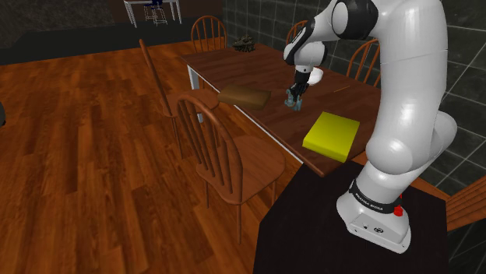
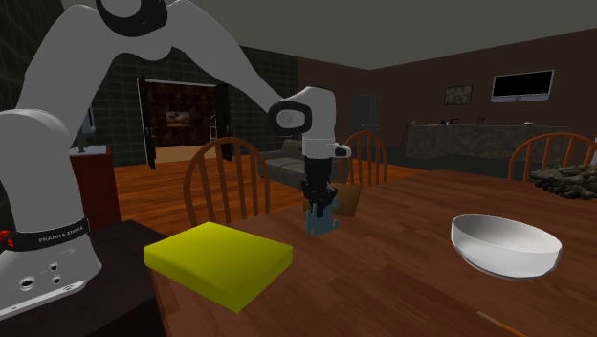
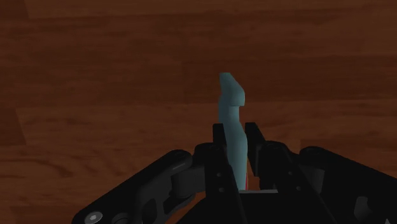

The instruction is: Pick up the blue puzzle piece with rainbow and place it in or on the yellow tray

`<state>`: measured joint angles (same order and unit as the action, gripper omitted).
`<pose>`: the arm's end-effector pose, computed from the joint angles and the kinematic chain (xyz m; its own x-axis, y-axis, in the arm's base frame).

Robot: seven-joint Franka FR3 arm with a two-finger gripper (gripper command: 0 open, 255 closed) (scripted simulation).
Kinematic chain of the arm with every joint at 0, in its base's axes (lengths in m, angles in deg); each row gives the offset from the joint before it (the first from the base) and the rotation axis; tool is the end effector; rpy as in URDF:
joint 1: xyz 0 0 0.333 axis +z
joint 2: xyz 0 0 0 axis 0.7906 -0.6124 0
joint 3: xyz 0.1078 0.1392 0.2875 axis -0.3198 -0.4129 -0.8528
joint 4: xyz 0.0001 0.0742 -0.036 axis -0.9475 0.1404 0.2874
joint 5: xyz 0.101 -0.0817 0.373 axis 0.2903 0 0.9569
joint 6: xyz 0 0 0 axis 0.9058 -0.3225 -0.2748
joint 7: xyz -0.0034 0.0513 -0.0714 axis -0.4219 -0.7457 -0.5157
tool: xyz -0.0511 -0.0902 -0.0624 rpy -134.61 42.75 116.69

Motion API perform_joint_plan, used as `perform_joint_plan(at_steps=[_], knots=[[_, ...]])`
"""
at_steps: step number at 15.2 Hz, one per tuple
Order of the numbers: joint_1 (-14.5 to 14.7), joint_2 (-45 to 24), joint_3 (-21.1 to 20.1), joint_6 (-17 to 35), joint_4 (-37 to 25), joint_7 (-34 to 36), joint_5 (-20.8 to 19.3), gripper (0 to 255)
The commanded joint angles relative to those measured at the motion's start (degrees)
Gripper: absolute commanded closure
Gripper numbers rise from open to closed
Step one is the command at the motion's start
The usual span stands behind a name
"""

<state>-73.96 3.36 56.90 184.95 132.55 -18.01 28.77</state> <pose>0.4711 -0.4395 0.2683 0.9494 -0.3133 0.0224 -0.3125 -0.9494 -0.0328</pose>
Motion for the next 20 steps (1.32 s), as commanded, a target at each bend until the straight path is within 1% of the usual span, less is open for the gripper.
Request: perform_joint_plan(at_steps=[1, 7, 20], knots=[[0.00, 0.00, 0.00, 0.00, 0.00, 0.00, 0.00, 255], [0.00, -0.01, 0.00, 0.01, 0.00, 0.00, 0.01, 255], [1.43, 5.95, 2.06, -7.49, -2.08, 2.56, -3.68, 255]])
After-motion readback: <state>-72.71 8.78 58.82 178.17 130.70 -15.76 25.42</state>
